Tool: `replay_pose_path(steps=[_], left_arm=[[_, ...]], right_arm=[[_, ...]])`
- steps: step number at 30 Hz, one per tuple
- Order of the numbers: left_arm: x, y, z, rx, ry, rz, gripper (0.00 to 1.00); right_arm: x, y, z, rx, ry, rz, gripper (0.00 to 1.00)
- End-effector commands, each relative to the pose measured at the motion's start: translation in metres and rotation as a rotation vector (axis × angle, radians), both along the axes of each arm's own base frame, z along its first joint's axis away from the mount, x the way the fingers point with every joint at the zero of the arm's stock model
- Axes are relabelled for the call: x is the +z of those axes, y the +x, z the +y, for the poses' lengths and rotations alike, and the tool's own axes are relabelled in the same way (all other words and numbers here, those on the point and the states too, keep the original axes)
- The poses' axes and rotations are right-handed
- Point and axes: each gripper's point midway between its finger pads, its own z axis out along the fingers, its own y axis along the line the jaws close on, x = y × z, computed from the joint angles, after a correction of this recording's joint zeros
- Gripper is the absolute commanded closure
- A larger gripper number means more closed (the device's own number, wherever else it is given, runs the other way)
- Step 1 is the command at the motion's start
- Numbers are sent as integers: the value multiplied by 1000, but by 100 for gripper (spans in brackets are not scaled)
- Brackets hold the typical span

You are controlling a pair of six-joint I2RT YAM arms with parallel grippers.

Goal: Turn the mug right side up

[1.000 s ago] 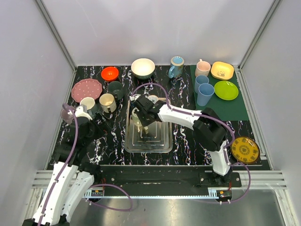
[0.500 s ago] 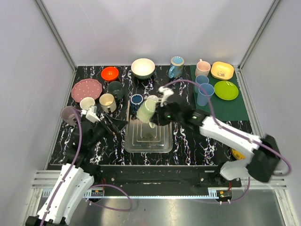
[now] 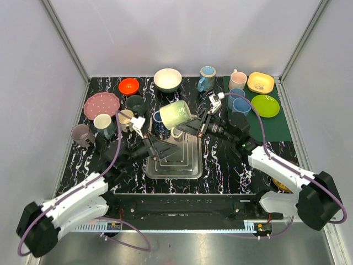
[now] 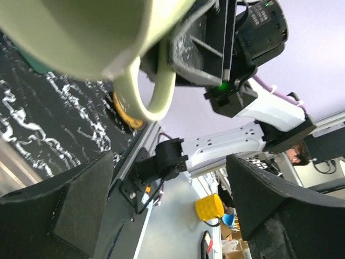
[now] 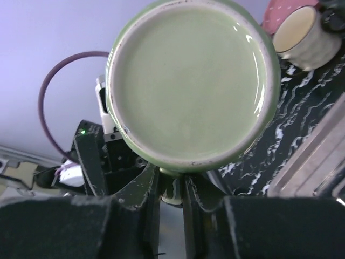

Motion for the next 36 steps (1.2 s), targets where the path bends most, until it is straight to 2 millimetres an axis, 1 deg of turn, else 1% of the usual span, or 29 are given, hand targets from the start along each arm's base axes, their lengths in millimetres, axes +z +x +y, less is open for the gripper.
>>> replay_pose_path(steps=[1,3,4,6,7,9,11,12,13,17,18,19,20,21,24,25,26,29,31,32,33,34,35,36], left_arm=[[71,-3,-8,-38,-202,-183,14],[73,1,-11,-35,-230,-175,15],[79,2,-10,-30,-252,-191,17],[80,8,-12,-16,-257,-184,20],[83,9,-12,-11,-265,-189,23],[86,14,-11,12,-286,-187,25],[96,13,-8,17,-331,-206,30],[97,14,-9,17,-338,-208,31],[103,14,-9,15,-350,-218,31],[110,17,-12,5,-367,-223,45],[109,19,-13,6,-371,-218,54],[113,18,-13,4,-384,-230,58],[113,18,-14,1,-386,-227,62],[111,21,-15,3,-382,-219,70],[116,23,-14,12,-400,-225,86],[119,23,-13,11,-412,-231,97],[119,24,-14,11,-416,-227,100],[123,23,-13,14,-423,-234,100],[114,27,-16,29,-367,-211,100],[115,26,-13,53,-322,-259,100],[95,37,-18,86,-208,-193,100],[88,39,-16,111,-146,-191,100],[91,36,-7,153,-88,-259,100],[70,45,1,214,24,-198,100]], right_arm=[[80,-31,-1,134,248,-173,100],[80,-34,-1,148,252,-174,100],[79,-33,-2,146,249,-173,100],[79,-37,-3,152,246,-176,100],[78,-37,-3,153,242,-175,100],[76,-39,-5,151,229,-180,100],[69,-38,-5,145,208,-173,100],[68,-40,-5,147,202,-178,100],[66,-40,-6,144,198,-179,100],[55,-41,-6,144,169,-172,100],[55,-41,-7,143,167,-175,100],[52,-42,-7,147,160,-175,100],[48,-42,-7,149,144,-175,100],[46,-43,-7,152,136,-176,100],[35,-45,-7,154,95,-179,100],[31,-45,-8,154,83,-182,100],[23,-45,-8,156,53,-180,100],[11,-47,-12,144,4,-183,100],[5,-45,-13,129,-30,-172,100],[1,-43,-16,114,-70,-162,77],[-1,-42,-17,106,-90,-156,63],[-1,-41,-19,92,-110,-154,55],[-3,-36,-24,46,-153,-150,42],[-4,-34,-28,20,-176,-150,38]])
